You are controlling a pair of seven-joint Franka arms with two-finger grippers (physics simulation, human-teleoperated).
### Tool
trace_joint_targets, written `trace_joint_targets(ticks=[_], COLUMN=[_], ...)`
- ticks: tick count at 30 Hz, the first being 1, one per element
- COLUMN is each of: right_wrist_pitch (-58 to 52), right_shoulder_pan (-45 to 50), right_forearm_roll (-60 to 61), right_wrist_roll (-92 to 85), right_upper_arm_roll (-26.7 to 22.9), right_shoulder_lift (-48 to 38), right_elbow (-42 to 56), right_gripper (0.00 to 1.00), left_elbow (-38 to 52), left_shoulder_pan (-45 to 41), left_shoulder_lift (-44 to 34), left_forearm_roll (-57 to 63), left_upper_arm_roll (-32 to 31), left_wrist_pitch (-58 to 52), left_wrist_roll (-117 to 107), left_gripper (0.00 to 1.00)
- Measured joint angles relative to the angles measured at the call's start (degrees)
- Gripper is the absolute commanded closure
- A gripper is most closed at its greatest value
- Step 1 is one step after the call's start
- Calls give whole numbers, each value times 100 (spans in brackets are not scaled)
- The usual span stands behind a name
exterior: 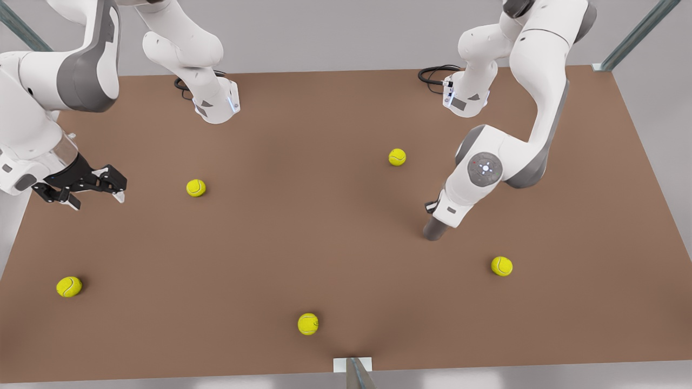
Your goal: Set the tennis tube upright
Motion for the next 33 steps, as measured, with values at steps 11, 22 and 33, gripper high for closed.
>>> trace_joint_targets(ticks=[11, 22, 33], right_wrist_pitch=[99, 218, 351], right_shoulder_pan=[17, 3, -5], right_forearm_roll=[-17, -9, -9], right_wrist_roll=[-30, 14, 6], right_upper_arm_roll=[44, 44, 53], right_shoulder_lift=[166, 192, 150], right_elbow=[5, 5, 6], right_gripper=[0, 0, 0], left_elbow=[105, 105, 2209], left_shoulder_pan=[52, 60, 129], left_shoulder_lift=[99, 126, 64], left_forearm_roll=[128, 77, 64], left_upper_arm_roll=[4, 4, -301], left_wrist_pitch=[-6, 2, -2589], left_wrist_roll=[125, 160, 594], left_gripper=[60, 1, 1])
